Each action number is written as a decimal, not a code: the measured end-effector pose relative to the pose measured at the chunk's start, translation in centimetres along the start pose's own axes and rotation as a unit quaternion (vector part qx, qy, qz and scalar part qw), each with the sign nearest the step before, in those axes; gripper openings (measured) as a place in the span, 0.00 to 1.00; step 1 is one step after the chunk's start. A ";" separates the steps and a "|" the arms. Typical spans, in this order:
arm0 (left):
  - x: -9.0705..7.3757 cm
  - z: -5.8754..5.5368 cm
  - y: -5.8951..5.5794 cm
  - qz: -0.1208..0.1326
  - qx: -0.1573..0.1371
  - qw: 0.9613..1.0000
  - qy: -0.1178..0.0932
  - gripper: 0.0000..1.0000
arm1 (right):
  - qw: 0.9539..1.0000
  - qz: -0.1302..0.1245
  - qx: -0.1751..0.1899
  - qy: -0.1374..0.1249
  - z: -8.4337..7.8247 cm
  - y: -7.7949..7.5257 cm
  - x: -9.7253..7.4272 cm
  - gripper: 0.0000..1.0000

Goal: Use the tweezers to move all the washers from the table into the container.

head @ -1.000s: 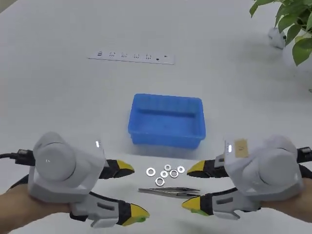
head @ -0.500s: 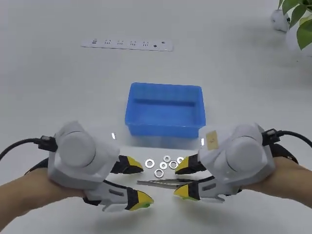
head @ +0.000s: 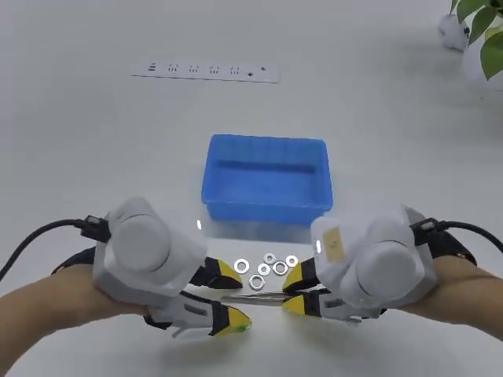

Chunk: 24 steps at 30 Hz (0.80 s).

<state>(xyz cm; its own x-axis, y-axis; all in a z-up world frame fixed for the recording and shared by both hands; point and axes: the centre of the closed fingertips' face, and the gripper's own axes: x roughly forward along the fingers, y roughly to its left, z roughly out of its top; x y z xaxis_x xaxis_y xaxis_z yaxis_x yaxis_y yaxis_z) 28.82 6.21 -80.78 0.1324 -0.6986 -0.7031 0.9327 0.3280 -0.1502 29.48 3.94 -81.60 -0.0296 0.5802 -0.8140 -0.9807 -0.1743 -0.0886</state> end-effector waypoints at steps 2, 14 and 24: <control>0.1 0.0 -0.2 0.002 0.006 1.000 0.002 0.30 | 1.000 -0.002 -0.018 0.002 0.1 0.1 0.0 0.08; 0.3 0.0 -0.2 0.014 0.030 0.999 0.006 0.18 | 0.999 -0.015 0.011 -0.040 1.5 0.0 -1.4 0.08; -0.6 -0.4 -0.6 0.017 0.043 0.999 0.022 0.06 | 0.999 -0.016 -0.007 -0.044 2.1 0.6 -1.2 0.08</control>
<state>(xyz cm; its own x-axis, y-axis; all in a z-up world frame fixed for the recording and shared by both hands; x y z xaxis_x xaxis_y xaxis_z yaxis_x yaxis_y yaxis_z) 28.01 6.70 -80.53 0.1509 -0.6586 -0.7372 0.9536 0.2936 -0.0671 28.49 4.81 -79.41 -0.0154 0.6533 -0.7569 -0.9786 -0.1651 -0.1227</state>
